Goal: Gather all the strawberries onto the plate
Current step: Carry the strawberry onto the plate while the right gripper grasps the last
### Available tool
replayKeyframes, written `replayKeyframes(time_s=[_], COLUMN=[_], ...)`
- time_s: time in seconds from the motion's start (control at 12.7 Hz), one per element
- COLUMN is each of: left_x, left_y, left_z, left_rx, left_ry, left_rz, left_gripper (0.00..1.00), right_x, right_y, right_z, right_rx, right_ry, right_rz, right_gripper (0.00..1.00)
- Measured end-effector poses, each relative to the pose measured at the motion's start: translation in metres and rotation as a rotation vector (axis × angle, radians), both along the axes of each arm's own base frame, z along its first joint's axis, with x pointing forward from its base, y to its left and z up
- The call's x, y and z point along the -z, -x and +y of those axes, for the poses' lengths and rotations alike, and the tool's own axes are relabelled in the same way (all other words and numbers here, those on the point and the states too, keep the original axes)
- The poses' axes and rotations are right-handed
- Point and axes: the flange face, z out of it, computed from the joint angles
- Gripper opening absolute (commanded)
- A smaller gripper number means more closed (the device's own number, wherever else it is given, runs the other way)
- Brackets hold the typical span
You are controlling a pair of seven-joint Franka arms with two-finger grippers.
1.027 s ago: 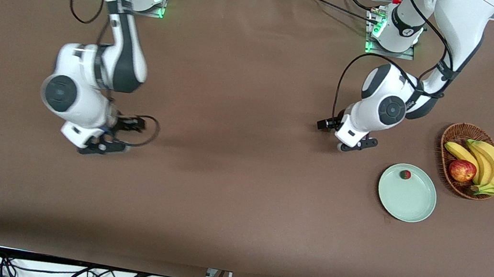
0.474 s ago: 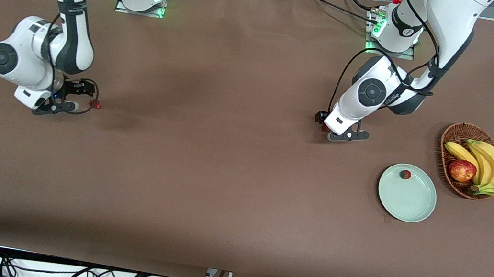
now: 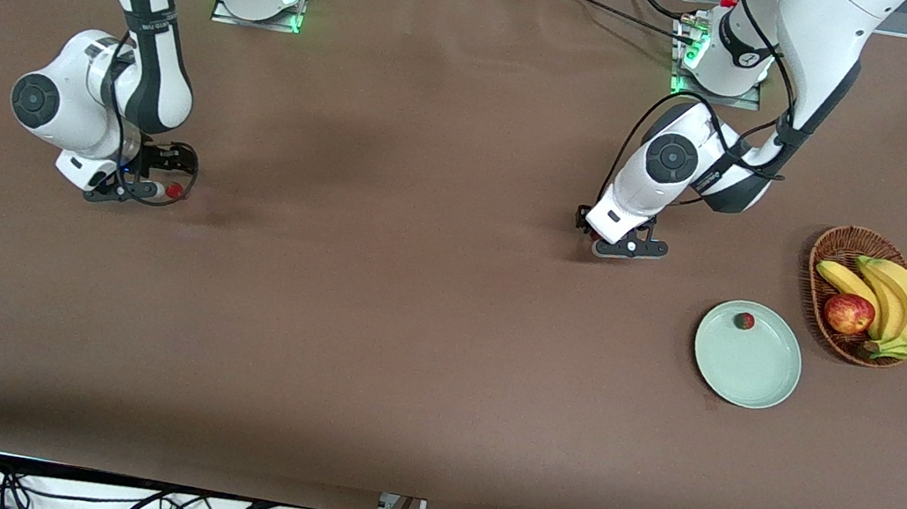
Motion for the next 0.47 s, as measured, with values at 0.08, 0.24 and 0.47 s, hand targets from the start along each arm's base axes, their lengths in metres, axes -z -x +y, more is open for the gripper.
replayKeyframes(time_s=[0.08, 0.24, 0.47], left_x=[0.0007, 0.0014, 0.0007], left_y=[0.0003, 0.0004, 0.0001], left_z=[-0.0001, -0.0002, -0.0005], left_rx=[0.002, -0.005, -0.022], left_ry=[-0.002, -0.002, -0.002], left_rz=[-0.001, 0.0, -0.002], left_gripper=[0.27, 0.17, 0.08], right_x=[0.0026, 0.0068, 0.0074], right_y=[-0.0012, -0.0011, -0.0023], right_z=[0.0045, 0.0052, 0.0029], right_rx=[-0.005, -0.006, -0.011], right_ry=[0.003, 0.011, 0.017], right_rz=[-0.01, -0.012, -0.019], right_gripper=[0.88, 0.79, 0.75])
